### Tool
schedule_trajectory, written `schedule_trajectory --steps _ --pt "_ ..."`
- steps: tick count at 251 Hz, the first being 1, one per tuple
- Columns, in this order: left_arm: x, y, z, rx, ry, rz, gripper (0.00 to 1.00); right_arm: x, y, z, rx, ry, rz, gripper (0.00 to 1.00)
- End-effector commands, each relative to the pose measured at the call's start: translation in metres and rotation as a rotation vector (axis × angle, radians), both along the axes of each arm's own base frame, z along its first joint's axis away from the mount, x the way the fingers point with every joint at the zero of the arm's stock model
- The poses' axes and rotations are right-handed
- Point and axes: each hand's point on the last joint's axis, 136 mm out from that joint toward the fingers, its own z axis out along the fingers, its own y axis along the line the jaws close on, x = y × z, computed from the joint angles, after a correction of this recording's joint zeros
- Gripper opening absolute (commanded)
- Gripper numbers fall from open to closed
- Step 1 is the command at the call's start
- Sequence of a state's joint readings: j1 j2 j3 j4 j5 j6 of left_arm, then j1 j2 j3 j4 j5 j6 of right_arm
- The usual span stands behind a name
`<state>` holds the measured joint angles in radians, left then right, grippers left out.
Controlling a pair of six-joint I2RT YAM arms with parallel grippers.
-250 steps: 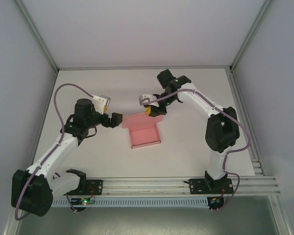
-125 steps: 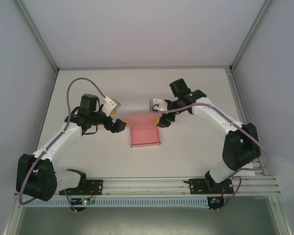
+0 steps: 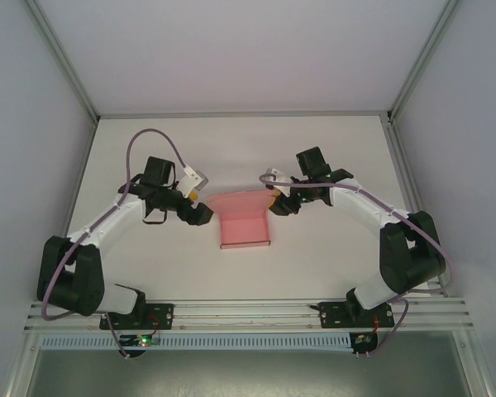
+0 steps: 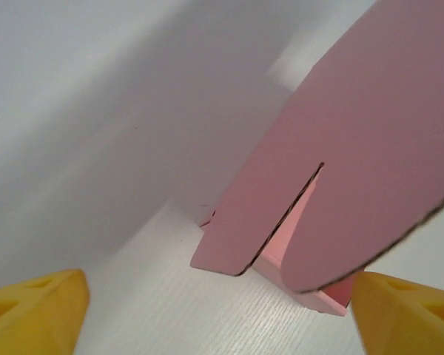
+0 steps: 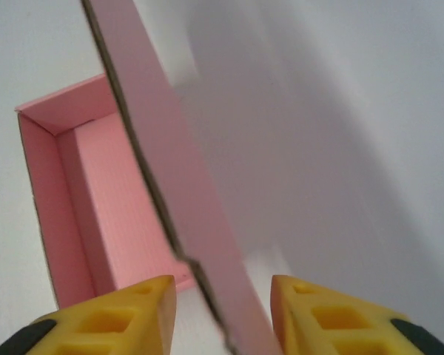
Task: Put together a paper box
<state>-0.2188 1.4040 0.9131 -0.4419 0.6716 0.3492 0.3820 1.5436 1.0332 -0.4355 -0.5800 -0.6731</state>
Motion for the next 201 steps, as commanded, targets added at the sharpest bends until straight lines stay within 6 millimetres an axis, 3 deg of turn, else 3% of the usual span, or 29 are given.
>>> schedule_trajectory --steps 1,25,104,122,173,201 --pt "-0.002 -0.013 0.011 -0.035 0.006 -0.068 0.75 0.006 0.000 0.006 0.008 -0.011 -0.015 0.33" --pt "-0.001 -0.018 0.011 -0.033 0.023 -0.094 0.61 0.004 0.000 0.004 -0.003 0.005 -0.005 0.28" --pt "-0.002 -0.029 0.012 -0.042 0.040 -0.167 0.43 0.002 -0.003 -0.001 -0.029 0.026 0.006 0.16" --pt "-0.002 -0.031 0.012 -0.045 0.045 -0.175 0.39 0.001 -0.002 0.000 -0.030 0.031 0.011 0.09" --pt "0.000 -0.044 0.005 -0.015 0.061 -0.199 0.28 0.001 -0.002 -0.001 -0.041 0.035 0.026 0.06" --pt "0.003 -0.048 0.004 0.005 0.063 -0.192 0.16 0.005 0.000 0.002 -0.024 0.033 0.002 0.02"
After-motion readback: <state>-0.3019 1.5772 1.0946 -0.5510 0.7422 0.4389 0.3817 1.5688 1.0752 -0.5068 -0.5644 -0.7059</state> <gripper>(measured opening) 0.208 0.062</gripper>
